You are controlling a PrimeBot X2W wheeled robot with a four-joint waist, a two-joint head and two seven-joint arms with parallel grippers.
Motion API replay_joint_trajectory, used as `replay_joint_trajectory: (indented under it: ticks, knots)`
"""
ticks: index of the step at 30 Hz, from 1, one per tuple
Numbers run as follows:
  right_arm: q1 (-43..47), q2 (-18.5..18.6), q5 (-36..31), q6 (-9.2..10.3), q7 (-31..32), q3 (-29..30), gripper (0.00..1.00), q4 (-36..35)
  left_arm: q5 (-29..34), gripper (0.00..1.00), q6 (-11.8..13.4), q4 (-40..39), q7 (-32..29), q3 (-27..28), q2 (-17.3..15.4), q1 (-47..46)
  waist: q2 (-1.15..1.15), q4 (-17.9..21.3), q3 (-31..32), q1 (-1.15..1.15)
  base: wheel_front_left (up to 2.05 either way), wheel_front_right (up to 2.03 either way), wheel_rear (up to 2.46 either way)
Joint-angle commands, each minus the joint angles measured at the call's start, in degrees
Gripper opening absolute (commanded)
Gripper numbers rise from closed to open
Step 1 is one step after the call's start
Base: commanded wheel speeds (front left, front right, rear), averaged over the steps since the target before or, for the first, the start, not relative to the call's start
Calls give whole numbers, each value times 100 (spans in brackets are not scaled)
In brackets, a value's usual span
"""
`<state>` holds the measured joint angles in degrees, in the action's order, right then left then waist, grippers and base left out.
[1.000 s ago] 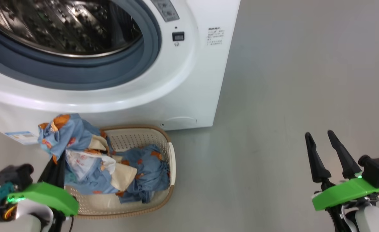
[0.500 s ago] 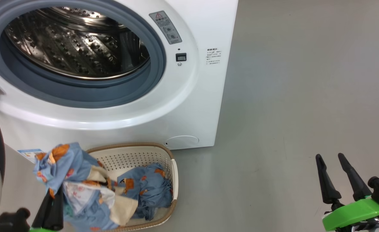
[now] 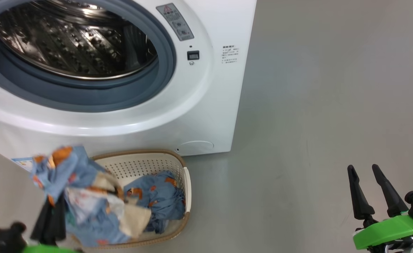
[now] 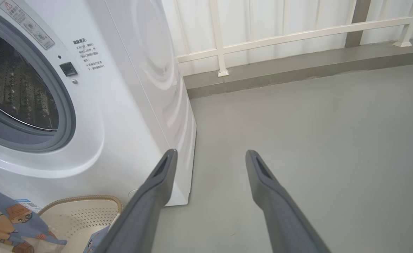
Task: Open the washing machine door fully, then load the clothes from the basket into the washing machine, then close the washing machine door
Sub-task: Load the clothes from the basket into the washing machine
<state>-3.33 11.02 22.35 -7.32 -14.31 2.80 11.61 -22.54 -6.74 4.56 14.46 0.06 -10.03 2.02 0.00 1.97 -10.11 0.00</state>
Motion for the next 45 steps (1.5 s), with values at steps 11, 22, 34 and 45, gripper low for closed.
replay_joint_trajectory:
  ticks: [11,22,34,45]
  knots:
    - [-445,-70,32,-17,-69,-240,100,-216,-49,0,72,-172,-30,440,-518,-2239,0,160,-626,0,0,0,0]
    - [-801,-279,17,-17,-69,-334,100,-275,-122,0,-9,1389,-23,226,-834,-4109,0,455,-1210,0,0,0,0]
    - [-1073,-448,14,-17,-69,-509,100,-330,-240,0,-71,4211,-33,-330,-1115,-5867,0,774,-1709,0,0,0,0]
    - [-1273,-568,30,-17,-69,-675,100,-368,-385,0,-74,5633,-132,-926,-1293,-7228,0,1000,-2129,0,0,0,0]
